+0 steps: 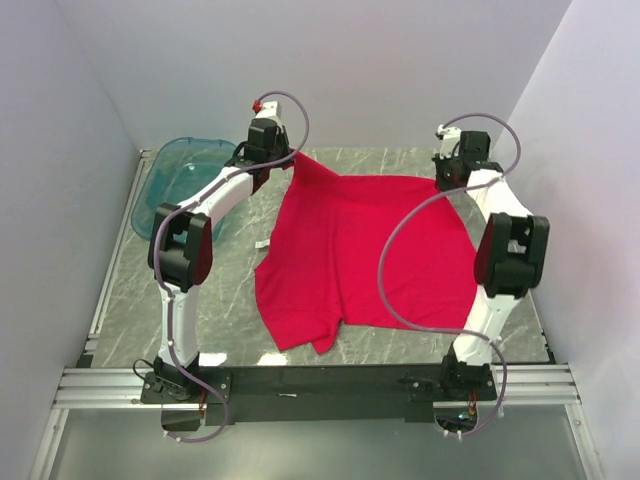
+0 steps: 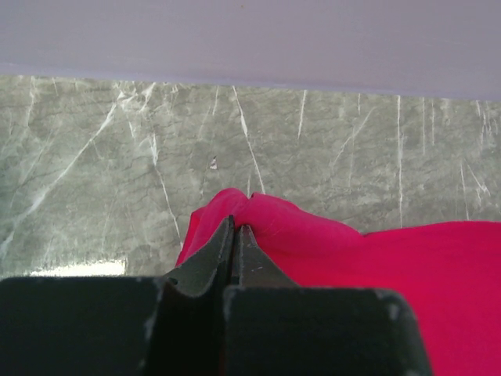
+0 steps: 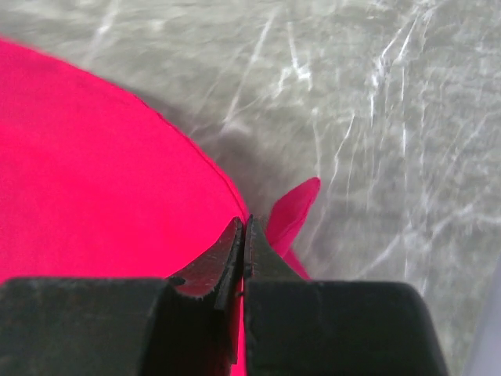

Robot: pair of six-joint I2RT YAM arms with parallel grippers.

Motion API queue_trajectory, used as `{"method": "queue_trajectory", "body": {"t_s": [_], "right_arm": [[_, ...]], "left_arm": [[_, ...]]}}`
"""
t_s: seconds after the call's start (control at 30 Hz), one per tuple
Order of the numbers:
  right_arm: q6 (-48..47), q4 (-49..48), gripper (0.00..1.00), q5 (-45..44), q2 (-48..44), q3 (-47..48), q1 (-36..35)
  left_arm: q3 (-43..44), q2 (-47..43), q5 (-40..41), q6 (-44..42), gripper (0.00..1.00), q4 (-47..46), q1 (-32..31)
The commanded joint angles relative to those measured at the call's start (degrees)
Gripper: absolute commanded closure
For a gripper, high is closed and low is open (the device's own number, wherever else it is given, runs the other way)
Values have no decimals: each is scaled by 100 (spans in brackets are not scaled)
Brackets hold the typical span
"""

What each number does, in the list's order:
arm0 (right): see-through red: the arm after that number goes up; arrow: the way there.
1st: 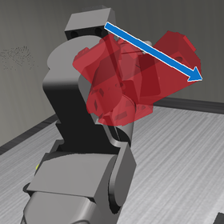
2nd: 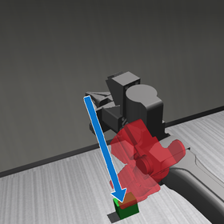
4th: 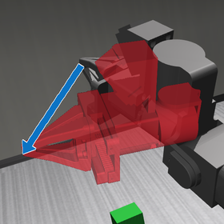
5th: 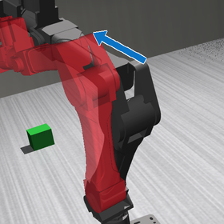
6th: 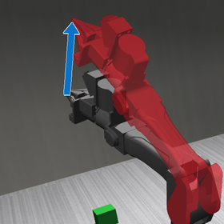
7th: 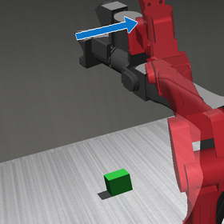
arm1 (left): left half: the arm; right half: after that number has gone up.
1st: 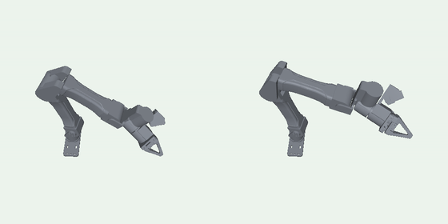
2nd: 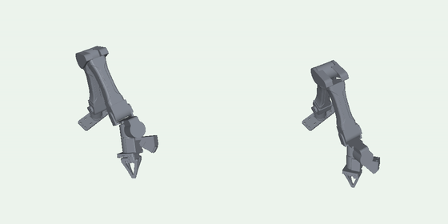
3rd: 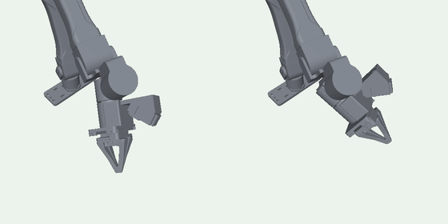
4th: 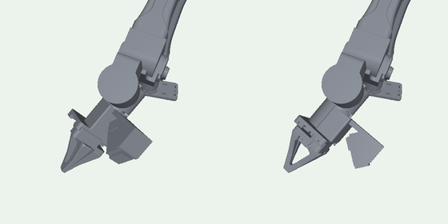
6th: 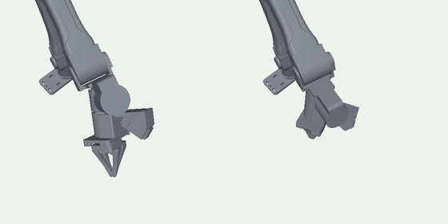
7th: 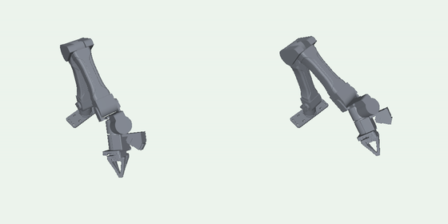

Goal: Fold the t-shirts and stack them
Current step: Flatten the tshirt out

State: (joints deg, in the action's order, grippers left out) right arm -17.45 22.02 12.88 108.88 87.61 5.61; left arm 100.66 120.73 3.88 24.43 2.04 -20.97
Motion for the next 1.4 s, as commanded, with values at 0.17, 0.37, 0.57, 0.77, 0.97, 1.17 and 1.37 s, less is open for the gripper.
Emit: {"method": "queue_trajectory", "body": {"t_s": [0.17, 0.37, 0.57, 0.77, 0.97, 1.17, 1.37], "right_arm": [[-486, 372, 100, 740, -155, -276, -305], [-1322, 926, 71, 1155, -1122, -1667, -859], [-980, 944, 51, 1313, -1326, -1504, -588], [-909, 1401, 51, 1155, -237, -414, -288], [-549, 1498, 53, 874, 537, 36, -332], [-171, 1419, 53, 233, 880, 229, -534], [75, 1489, 64, -128, 1179, 423, -534]], "left_arm": [[244, 31, -45, -298, 100, -37, -3], [-11, -76, -177, -281, 100, -125, -3], [-81, -23, -221, -307, 100, -55, -3], [-152, -32, -300, -254, 100, -99, -12], [-205, -40, -335, -272, 100, -108, -12], [-301, -58, -335, -272, 100, -134, -12], [-337, -49, -335, -228, 100, -161, -12]]}}
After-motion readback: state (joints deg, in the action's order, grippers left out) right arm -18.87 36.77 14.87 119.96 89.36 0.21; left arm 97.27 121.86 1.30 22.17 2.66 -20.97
